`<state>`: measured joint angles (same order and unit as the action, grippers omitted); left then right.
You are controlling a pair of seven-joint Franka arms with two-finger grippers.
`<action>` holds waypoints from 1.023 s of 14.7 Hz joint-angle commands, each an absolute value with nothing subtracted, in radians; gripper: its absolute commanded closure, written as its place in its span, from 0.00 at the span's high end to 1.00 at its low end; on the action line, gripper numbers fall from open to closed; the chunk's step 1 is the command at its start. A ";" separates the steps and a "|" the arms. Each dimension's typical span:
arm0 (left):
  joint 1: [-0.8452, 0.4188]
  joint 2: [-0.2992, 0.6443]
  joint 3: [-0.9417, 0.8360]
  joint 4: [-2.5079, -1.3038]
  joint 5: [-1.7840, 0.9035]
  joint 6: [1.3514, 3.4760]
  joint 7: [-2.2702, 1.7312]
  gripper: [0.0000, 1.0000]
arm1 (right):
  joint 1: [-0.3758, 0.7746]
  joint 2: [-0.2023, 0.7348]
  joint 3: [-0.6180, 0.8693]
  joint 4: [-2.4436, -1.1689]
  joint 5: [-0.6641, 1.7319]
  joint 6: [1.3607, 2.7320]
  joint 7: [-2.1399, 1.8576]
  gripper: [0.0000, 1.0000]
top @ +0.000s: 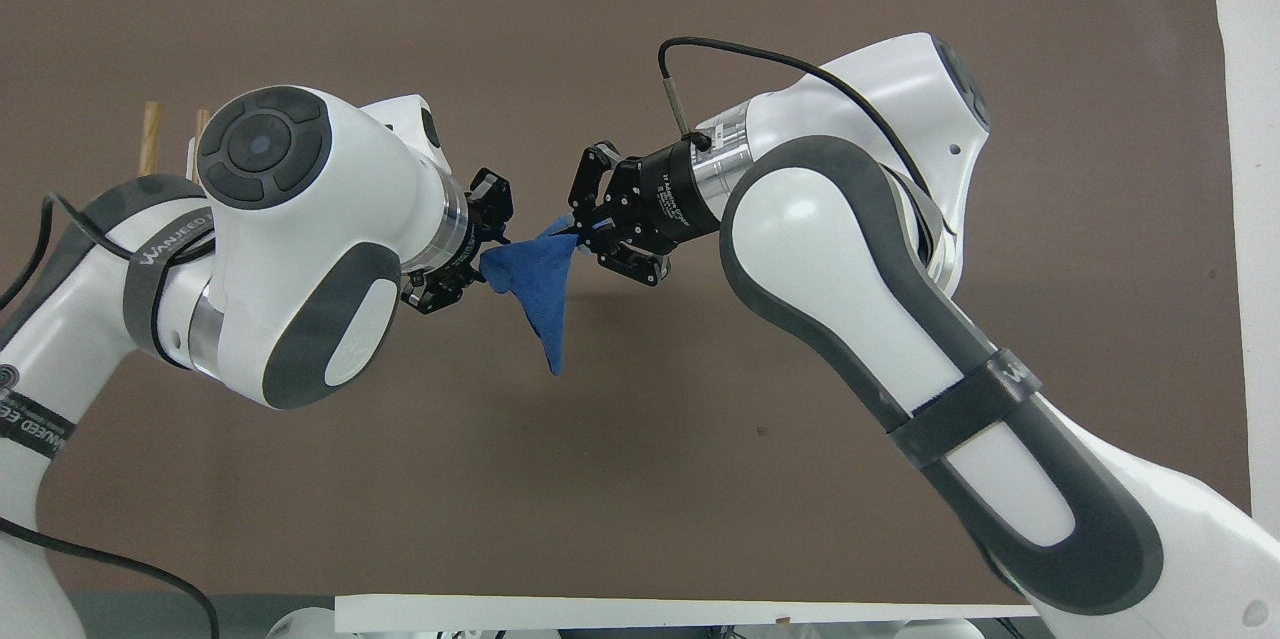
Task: Right arm passes towel to left arm to hang
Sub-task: 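Grasp the towel with the left gripper while the right gripper releases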
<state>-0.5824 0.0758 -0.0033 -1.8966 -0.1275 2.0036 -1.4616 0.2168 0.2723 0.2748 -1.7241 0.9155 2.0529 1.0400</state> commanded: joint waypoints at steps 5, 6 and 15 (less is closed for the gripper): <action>-0.583 0.063 0.017 -1.878 -0.092 1.964 -1.483 0.00 | 0.213 0.259 0.281 -1.740 0.934 2.077 1.049 0.01; -0.578 0.063 0.018 -1.867 -0.066 1.953 -1.480 0.00 | 0.221 0.259 0.281 -1.740 0.934 2.088 1.049 0.01; -0.393 -0.005 0.026 -1.760 -0.063 1.848 -1.148 0.00 | 0.222 0.250 0.270 -1.736 0.818 2.103 0.963 1.00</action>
<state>-0.4320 0.0190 0.0283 -1.7657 -0.0654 1.8746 -1.2199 0.2381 0.2711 0.2688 -1.7258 0.8795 2.1029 1.0005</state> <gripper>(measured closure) 0.978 0.269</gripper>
